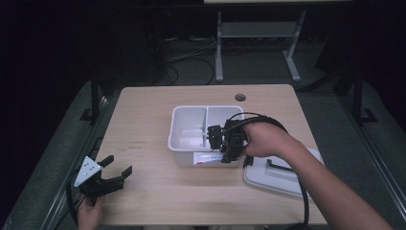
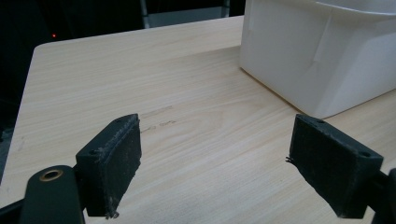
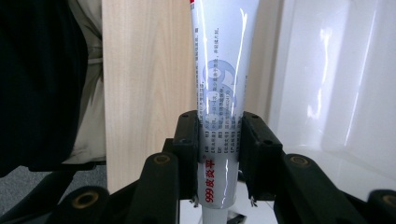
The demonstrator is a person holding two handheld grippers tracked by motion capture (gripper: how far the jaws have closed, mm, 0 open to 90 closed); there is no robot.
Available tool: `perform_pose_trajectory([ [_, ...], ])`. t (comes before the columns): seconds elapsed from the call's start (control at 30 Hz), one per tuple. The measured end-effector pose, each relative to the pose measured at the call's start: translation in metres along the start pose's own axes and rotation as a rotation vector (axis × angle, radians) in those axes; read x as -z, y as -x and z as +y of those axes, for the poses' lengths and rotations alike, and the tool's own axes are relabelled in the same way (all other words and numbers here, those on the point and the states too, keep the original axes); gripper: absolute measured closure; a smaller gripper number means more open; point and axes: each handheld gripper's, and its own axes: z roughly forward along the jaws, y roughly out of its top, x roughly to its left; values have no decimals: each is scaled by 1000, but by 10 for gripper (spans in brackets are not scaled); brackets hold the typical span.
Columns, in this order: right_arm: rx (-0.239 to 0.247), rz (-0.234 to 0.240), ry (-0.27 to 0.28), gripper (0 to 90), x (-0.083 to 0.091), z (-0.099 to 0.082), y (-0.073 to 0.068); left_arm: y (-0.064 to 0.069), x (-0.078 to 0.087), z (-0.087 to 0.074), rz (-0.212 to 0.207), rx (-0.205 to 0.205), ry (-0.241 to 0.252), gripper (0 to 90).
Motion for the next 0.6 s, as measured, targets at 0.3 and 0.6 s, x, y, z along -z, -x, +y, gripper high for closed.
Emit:
perform_pose_trajectory([
  [0.3,-15,-3,-7,691,1,0,12,0,-1,0,-1,-3,-4,163],
  [0.6,-29,-12,-17,692,3,0,22,0,-1,0,-3,1,0,163],
])
